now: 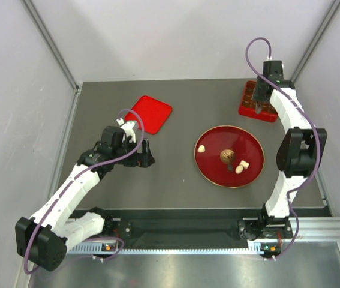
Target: Pack the chocolate
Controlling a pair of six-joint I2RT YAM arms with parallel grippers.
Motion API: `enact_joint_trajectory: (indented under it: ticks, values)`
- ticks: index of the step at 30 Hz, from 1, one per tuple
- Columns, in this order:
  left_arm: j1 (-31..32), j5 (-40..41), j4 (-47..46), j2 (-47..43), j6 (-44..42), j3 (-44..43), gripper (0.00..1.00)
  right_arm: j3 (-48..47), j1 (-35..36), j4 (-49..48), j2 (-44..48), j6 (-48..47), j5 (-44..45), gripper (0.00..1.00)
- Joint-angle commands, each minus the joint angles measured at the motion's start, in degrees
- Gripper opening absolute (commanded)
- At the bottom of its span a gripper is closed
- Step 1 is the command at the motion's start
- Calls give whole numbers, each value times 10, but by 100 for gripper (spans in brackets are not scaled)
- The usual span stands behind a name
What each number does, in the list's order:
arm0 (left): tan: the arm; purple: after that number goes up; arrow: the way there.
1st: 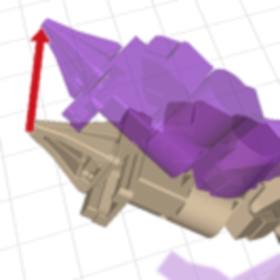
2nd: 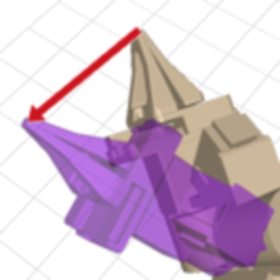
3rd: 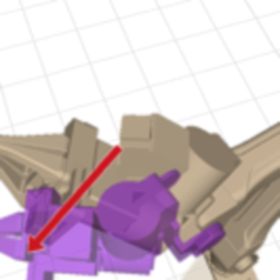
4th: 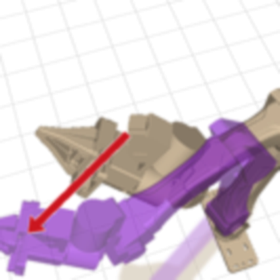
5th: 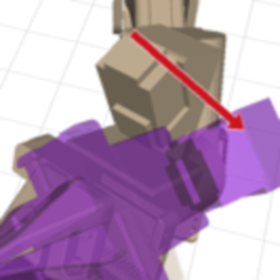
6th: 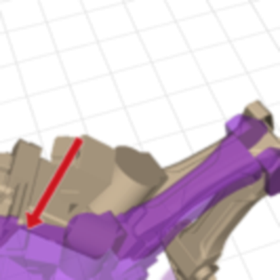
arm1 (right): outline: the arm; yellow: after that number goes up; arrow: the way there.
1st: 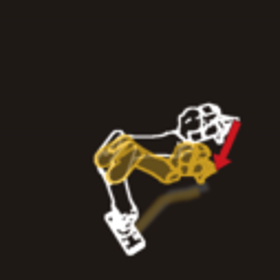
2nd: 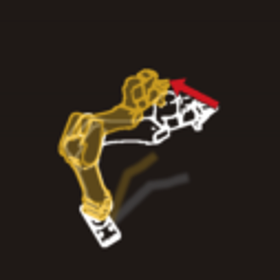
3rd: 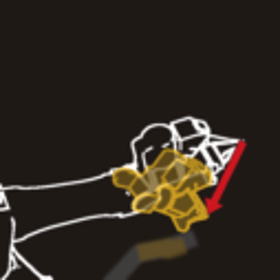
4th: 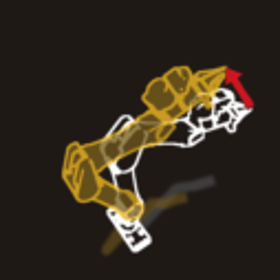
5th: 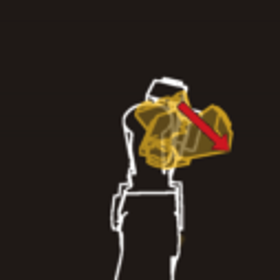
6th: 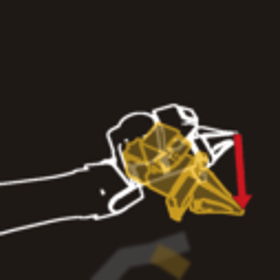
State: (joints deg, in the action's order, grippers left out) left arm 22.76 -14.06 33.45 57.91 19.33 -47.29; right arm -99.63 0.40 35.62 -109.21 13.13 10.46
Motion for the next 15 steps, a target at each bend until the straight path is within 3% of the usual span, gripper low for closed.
enact_joint_trajectory:
  ticks: [1,15]
  values:
    - [2,-3,-15,-3,-5,4,99,-41,-22,-23,-20,-9,-9,29]
    - [2,-2,-14,-2,-4,4,99,-53,-29,-24,-45,-13,-11,31]
